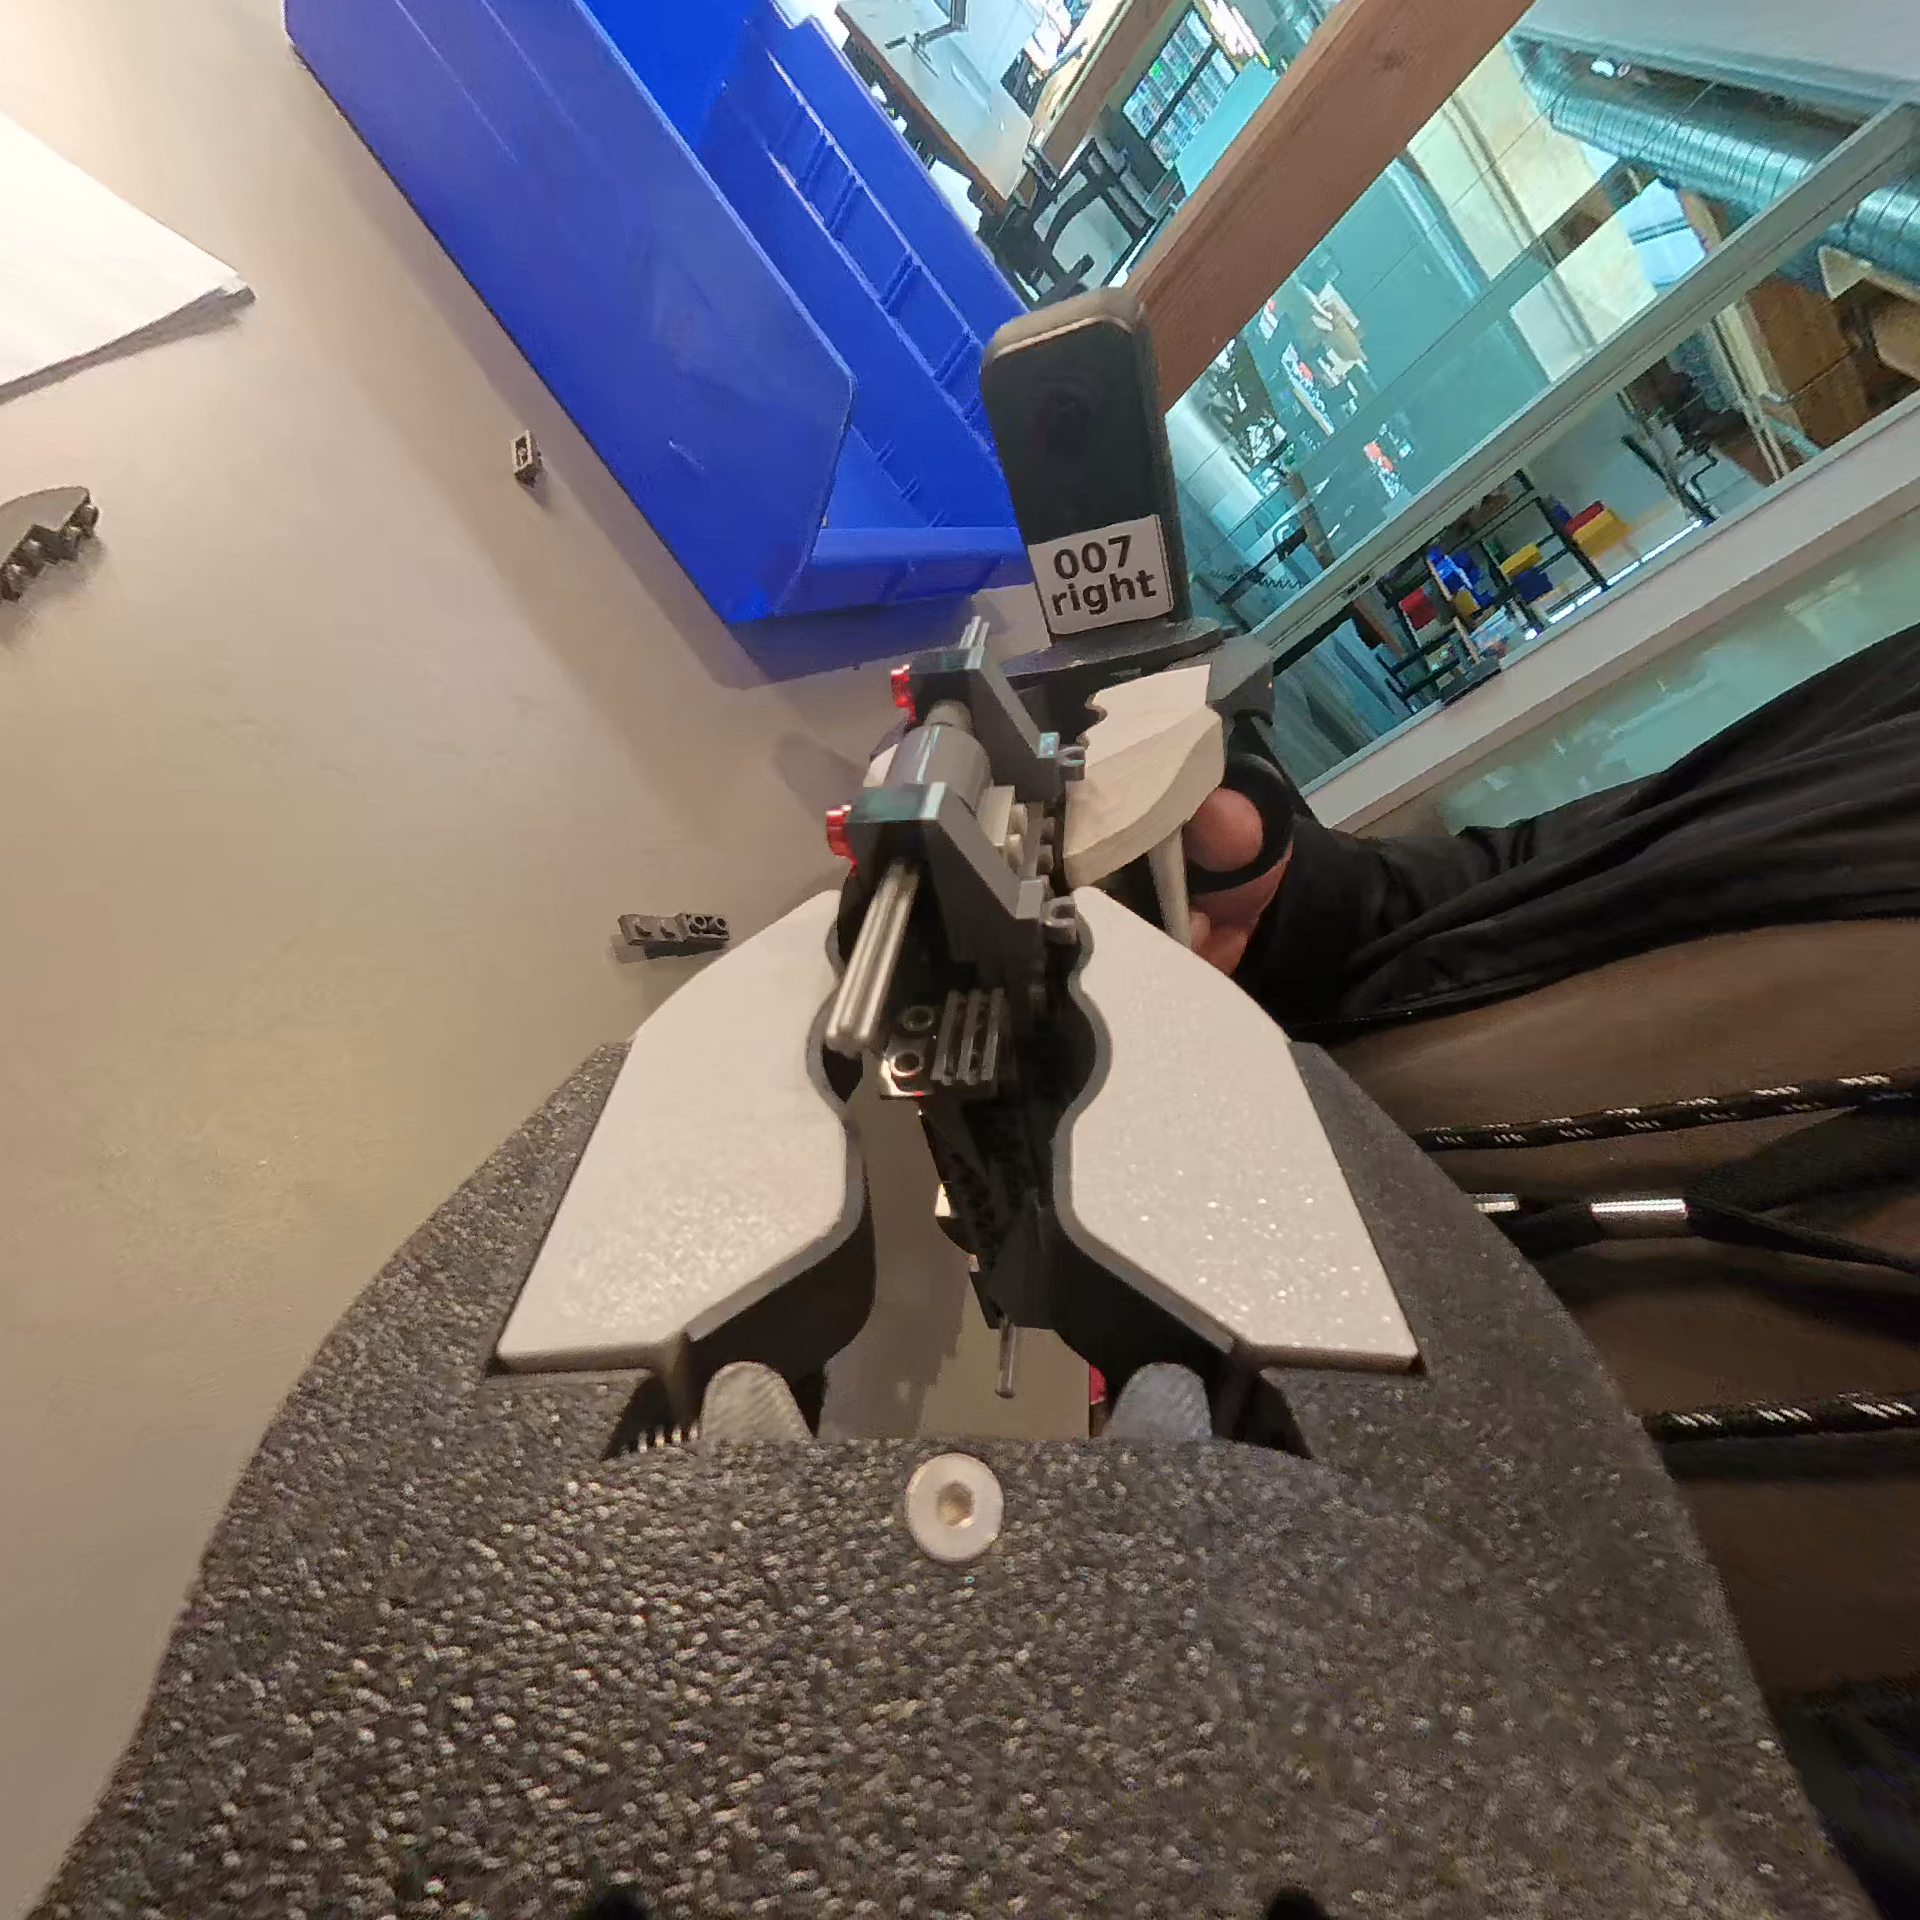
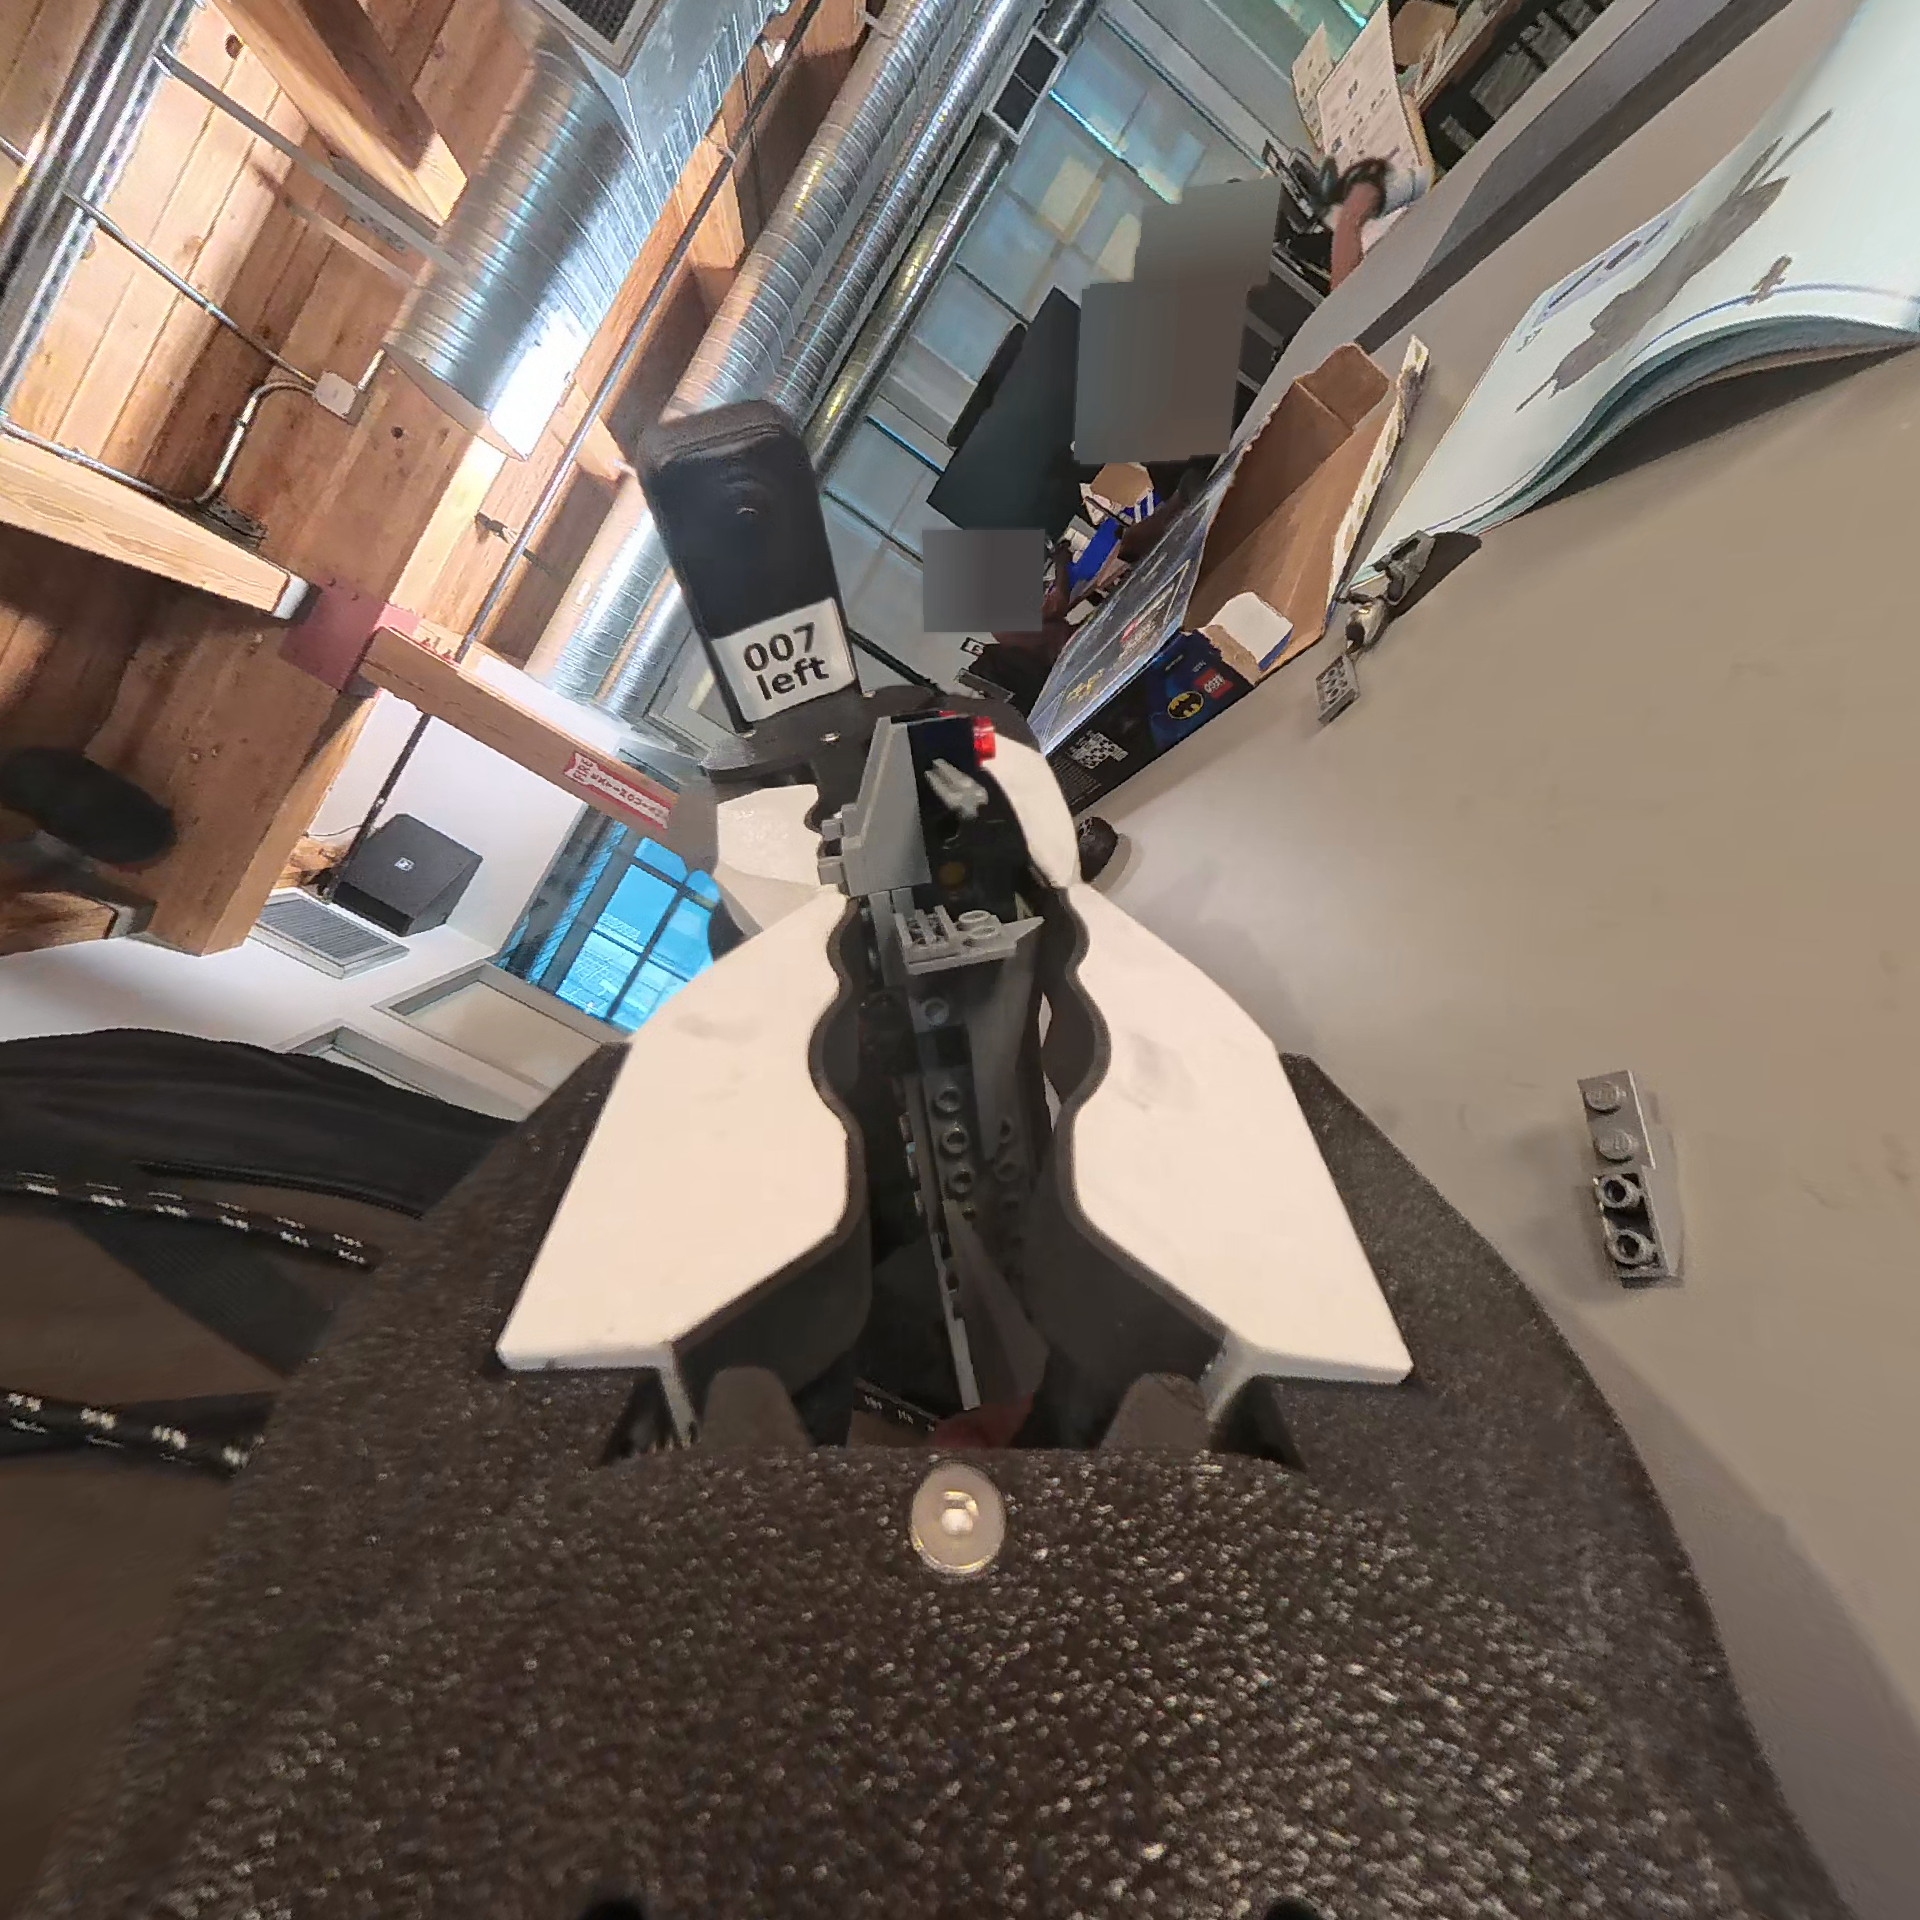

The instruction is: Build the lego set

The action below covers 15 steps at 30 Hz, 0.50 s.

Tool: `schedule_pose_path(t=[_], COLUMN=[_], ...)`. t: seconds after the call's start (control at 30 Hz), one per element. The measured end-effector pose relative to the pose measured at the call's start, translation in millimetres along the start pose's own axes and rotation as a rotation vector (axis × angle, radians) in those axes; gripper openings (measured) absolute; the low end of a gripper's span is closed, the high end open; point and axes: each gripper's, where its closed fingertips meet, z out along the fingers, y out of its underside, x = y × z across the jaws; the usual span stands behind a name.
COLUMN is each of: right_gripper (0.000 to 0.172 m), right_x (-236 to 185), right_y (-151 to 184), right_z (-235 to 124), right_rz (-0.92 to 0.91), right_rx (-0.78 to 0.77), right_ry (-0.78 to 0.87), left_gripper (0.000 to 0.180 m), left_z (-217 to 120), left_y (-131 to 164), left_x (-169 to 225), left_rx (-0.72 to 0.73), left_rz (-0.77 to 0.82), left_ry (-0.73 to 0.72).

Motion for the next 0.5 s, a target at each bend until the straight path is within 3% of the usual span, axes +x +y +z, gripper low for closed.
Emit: schedule_pose_path(t=[0.37, 0.5], right_gripper=[0.049, 0.048], right_x=[10, 38], right_y=[-7, -19], right_z=[-20, -53], right_rz=[-0.135, -0.306], right_rx=[-0.050, -0.113], right_ry=[0.197, 0.429], left_gripper=[0.032, 0.032], left_z=[-12, -31], left_y=[5, -6], left_x=[-19, -37], left_rx=[0.180, 0.264], left_rz=[-0.265, -0.325], left_ry=[0.071, 0.051])
